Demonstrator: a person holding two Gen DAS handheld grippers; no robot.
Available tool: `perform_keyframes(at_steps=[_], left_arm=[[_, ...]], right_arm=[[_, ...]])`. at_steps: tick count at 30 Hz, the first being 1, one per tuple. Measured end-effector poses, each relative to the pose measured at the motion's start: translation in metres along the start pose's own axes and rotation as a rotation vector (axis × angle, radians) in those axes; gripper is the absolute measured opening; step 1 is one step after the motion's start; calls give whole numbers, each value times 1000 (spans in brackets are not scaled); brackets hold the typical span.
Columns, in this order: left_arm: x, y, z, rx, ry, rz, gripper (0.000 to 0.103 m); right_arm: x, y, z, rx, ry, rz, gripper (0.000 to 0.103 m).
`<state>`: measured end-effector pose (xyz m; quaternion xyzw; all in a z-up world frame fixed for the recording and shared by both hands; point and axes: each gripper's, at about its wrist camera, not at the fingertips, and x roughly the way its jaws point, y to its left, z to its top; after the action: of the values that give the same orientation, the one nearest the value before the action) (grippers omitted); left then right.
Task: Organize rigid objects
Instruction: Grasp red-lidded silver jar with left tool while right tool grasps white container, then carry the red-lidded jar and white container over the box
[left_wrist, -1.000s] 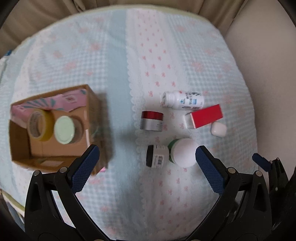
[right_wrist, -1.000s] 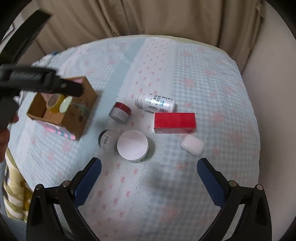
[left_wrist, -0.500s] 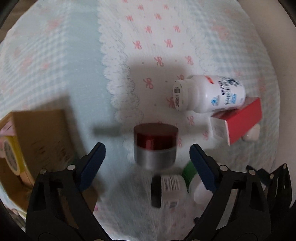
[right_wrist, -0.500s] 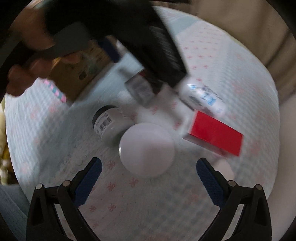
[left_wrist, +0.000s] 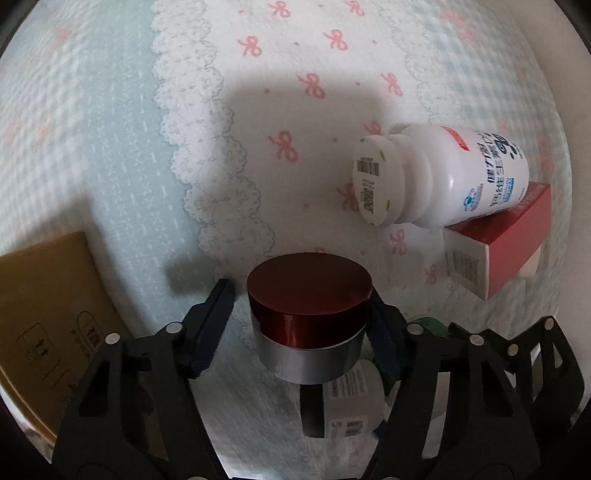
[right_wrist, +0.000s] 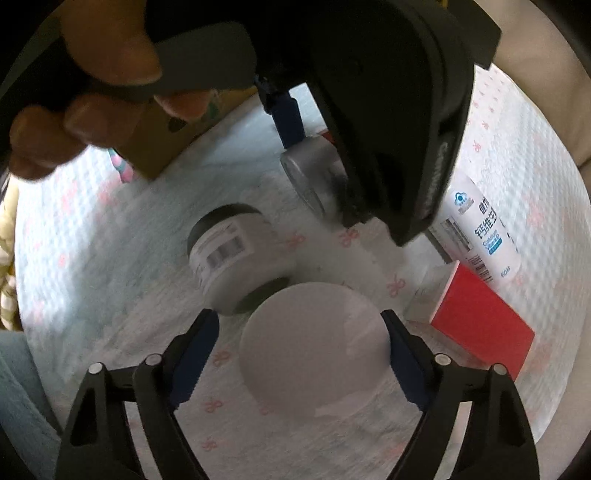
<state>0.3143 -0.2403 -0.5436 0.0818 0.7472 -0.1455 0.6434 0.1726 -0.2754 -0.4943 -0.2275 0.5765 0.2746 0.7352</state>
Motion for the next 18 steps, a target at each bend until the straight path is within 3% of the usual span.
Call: perform_keyframes(at_steps=[1, 2, 10, 18], left_arm=[[-1, 0, 0, 5, -5, -14, 51], [-2, -1, 0, 9, -10, -23, 51], [-4, -1, 1, 14, -36, -21, 51], [-38, -15, -15, 27, -104, -13, 51]], right_arm=[[0, -1, -1, -7, 1, -14, 71], [1, -3, -2, -3, 4, -8, 67], [0, -2, -4, 19, 4, -13, 67], [-27, -10, -11, 170, -23, -30, 66]])
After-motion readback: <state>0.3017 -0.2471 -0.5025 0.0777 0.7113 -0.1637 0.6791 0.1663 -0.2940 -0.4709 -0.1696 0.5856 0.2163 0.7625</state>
